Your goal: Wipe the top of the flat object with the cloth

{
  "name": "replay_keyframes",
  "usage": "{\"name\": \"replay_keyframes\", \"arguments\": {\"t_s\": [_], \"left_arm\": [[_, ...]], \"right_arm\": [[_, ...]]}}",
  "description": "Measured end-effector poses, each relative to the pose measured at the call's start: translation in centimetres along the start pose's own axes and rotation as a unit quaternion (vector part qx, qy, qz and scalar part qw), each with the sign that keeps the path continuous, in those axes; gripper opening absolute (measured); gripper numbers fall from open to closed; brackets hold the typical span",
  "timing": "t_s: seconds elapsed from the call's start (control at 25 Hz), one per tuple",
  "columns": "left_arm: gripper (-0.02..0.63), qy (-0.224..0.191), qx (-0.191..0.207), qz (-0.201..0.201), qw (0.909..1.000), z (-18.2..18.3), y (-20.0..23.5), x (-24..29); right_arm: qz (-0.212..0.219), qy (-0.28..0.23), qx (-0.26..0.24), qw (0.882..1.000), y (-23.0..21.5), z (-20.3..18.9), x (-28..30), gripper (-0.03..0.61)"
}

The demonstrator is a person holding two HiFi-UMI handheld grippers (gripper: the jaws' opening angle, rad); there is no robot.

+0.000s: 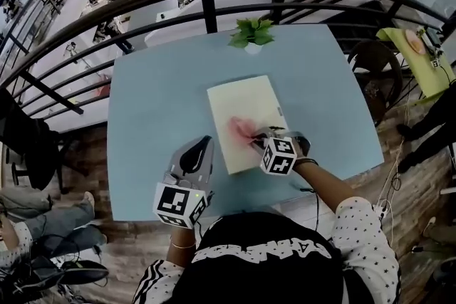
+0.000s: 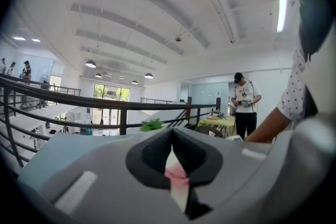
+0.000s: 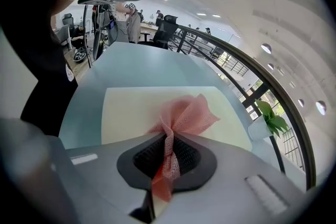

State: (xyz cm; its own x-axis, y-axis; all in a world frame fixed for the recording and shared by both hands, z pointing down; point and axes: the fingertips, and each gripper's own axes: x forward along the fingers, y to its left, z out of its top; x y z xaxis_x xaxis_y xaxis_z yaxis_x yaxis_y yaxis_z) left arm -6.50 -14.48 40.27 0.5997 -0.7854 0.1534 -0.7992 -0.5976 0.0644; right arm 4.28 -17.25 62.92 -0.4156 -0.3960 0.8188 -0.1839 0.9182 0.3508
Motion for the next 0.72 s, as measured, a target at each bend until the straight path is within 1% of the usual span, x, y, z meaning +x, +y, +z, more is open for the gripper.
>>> {"name": "replay_keyframes", "arguments": {"t_s": [0.12, 0.28, 0.48, 0.6, 0.72], "left_arm": [[0.000, 0.005, 0.000, -0.010, 0.9999, -0.4, -0.2, 0.3], [0.000, 0.011, -0.001, -0.033, 0.9994, -1.1, -1.1, 1.3], [0.000, 0.013, -0.005, -0.067, 0.9977, -1.3, -2.1, 2.8], [0.000, 0.018, -0.004, -0.075, 0.9970, -1.8, -2.0, 3.3], [0.000, 0.025, -0.003, -0.088, 0.9958, -2.6, -2.0, 3.6]], "right_arm": [[0.008, -0.001, 0.007, 1.000, 1.6, 0.3, -0.6, 0.008], [0.017, 0.004, 0.007, 1.000, 3.3, 0.4, -1.5, 0.011], [0.012, 0.007, 0.016, 1.000, 4.8, 0.2, -2.9, 0.011], [0.015, 0.010, 0.023, 1.000, 5.9, 0.3, -3.4, 0.014], [0.008, 0.017, 0.021, 1.000, 6.9, 0.3, -3.8, 0.017]]}}
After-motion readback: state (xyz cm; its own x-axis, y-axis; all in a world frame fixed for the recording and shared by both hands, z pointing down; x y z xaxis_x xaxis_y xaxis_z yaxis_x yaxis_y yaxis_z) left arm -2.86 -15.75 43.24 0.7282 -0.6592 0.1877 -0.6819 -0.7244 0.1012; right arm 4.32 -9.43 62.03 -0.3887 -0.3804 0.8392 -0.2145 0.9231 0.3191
